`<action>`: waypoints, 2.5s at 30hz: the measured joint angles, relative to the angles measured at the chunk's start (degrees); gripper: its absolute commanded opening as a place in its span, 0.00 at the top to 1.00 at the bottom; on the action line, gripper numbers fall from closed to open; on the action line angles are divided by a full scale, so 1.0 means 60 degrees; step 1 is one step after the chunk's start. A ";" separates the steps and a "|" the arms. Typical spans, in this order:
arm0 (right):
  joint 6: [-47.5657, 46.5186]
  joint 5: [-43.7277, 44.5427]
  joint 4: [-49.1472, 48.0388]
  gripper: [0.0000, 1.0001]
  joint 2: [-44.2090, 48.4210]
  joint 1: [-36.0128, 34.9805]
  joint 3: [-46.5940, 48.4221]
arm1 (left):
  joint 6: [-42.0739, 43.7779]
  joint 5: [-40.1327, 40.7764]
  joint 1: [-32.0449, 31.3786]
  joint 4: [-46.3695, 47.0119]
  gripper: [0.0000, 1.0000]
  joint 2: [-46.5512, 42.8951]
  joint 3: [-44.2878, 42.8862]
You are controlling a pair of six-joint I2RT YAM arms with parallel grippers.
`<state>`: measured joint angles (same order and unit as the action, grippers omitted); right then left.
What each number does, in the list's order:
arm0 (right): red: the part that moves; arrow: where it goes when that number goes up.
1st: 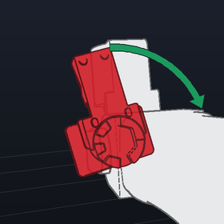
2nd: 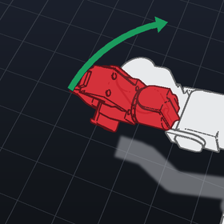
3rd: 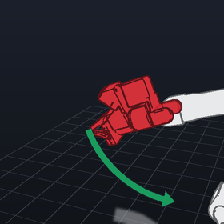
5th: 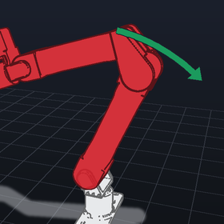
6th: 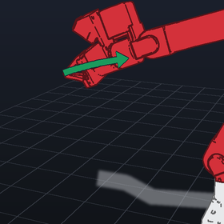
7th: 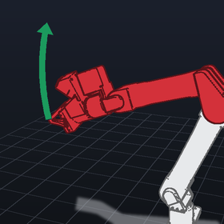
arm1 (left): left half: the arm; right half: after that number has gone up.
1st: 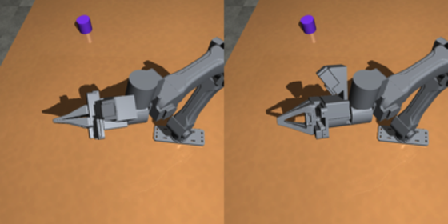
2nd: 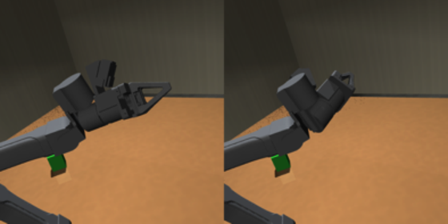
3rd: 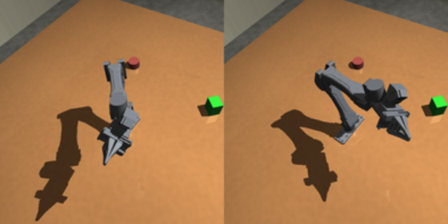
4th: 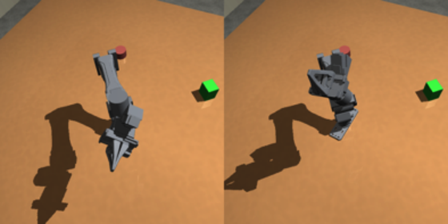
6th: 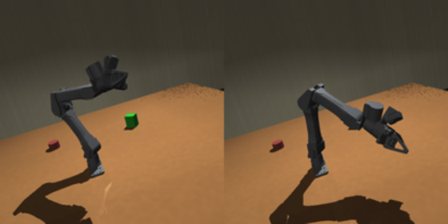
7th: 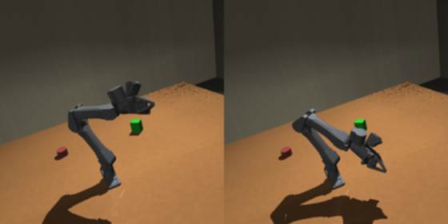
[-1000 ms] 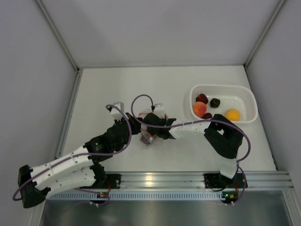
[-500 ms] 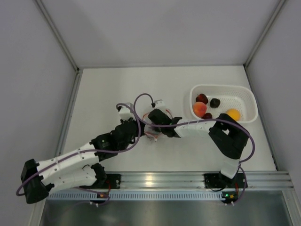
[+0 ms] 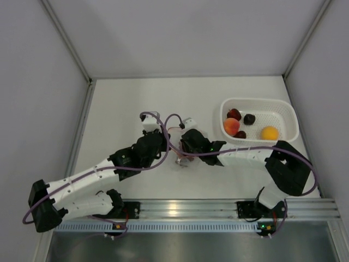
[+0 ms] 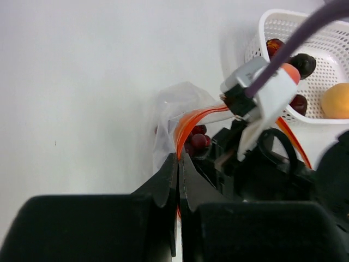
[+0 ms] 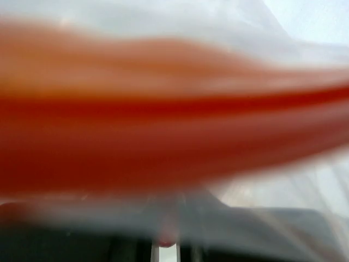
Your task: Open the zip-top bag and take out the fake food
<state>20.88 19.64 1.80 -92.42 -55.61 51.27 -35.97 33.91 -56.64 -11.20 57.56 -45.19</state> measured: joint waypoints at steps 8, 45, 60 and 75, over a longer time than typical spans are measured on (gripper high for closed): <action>-0.1027 -0.1067 -0.0401 1.00 0.2189 -0.0106 -0.1024 | 0.0149 -0.0266 0.0350 -0.0007 1.00 0.0659 -0.0339; -0.2390 -0.1217 -0.0178 1.00 0.4146 -0.2164 -0.1588 | 0.0266 -0.1894 0.1679 -0.0364 1.00 0.0991 -0.0506; -0.2626 0.2044 0.0178 1.00 0.4127 -0.2204 -0.1326 | 0.1137 -0.5311 0.1931 -0.0058 1.00 0.1151 -0.0324; -0.2728 0.1424 0.0237 1.00 0.4994 -0.2189 -0.1504 | 0.1435 -0.5938 0.1931 -0.0066 1.00 0.2484 -0.0415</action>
<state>4.51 28.18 3.22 -62.46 -68.75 42.24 -27.35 -1.72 -45.06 -11.60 72.47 -47.68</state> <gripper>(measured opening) 0.074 0.020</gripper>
